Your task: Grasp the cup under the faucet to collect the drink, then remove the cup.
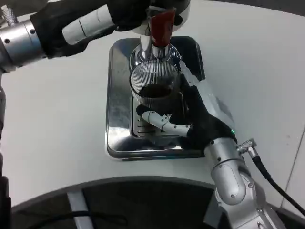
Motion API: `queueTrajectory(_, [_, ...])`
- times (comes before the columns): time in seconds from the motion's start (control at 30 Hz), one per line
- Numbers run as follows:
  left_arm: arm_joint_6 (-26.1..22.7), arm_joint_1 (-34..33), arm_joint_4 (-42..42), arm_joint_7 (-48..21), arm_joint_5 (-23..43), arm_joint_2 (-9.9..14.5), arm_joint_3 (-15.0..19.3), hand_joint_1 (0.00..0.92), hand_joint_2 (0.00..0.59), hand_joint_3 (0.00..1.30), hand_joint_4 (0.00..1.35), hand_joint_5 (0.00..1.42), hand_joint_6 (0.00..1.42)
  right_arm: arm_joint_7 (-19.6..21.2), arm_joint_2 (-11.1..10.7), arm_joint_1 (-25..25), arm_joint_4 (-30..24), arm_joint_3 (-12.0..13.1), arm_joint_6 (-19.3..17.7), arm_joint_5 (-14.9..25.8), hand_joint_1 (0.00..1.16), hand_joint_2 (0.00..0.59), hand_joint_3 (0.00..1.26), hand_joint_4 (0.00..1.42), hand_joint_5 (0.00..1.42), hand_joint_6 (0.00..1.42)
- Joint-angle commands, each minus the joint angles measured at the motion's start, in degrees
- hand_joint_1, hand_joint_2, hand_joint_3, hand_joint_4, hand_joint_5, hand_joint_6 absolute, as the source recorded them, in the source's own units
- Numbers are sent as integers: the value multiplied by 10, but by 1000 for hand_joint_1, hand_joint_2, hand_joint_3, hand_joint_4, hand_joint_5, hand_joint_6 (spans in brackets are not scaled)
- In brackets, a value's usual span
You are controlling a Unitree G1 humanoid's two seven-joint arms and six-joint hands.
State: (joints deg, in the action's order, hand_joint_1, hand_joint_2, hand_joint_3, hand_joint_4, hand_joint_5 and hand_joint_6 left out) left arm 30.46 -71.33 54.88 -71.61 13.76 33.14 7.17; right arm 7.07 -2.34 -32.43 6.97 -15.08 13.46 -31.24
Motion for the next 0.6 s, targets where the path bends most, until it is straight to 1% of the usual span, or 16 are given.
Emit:
queueTrajectory(0.03, [-25, 26, -24, -8, 22, 21, 21, 0, 106, 92, 52, 164, 59, 8, 9, 14, -5, -7, 4, -3, 579, 207, 0, 0, 0, 0])
queueTrajectory(0.13, [-52, 40, -42, -5, 36, 30, 33, 0, 107, 103, 68, 181, 67, 12, 10, 15, -4, -6, 4, -2, 582, 207, 0, 0, 0, 0])
queueTrajectory(0.2, [-76, 49, -54, -3, 44, 35, 43, 0, 107, 105, 87, 198, 81, 13, 11, 15, -3, -6, 4, -2, 619, 212, 21, 0, 0, 0])
queueTrajectory(0.27, [-111, 61, -69, -4, 56, 42, 51, 0, 107, 109, 90, 201, 83, 15, 13, 15, 0, -6, 4, -2, 628, 212, 25, 0, 0, 0])
queueTrajectory(0.37, [-152, 77, -93, -3, 68, 51, 59, 0, 107, 131, 100, 216, 92, 18, 14, 14, 3, -6, 4, -1, 653, 211, 43, 0, 0, 0])
queueTrajectory(0.5, [-195, 101, -124, 4, 82, 67, 74, 0, 108, 138, 112, 228, 99, 23, 16, 13, 5, -5, 4, -1, 659, 209, 49, 0, 0, 0])
queueTrajectory(0.6, [-215, 118, -143, 11, 88, 78, 84, 0, 108, 146, 114, 231, 111, 25, 17, 14, 4, -4, 4, -2, 667, 211, 67, 0, 0, 0])
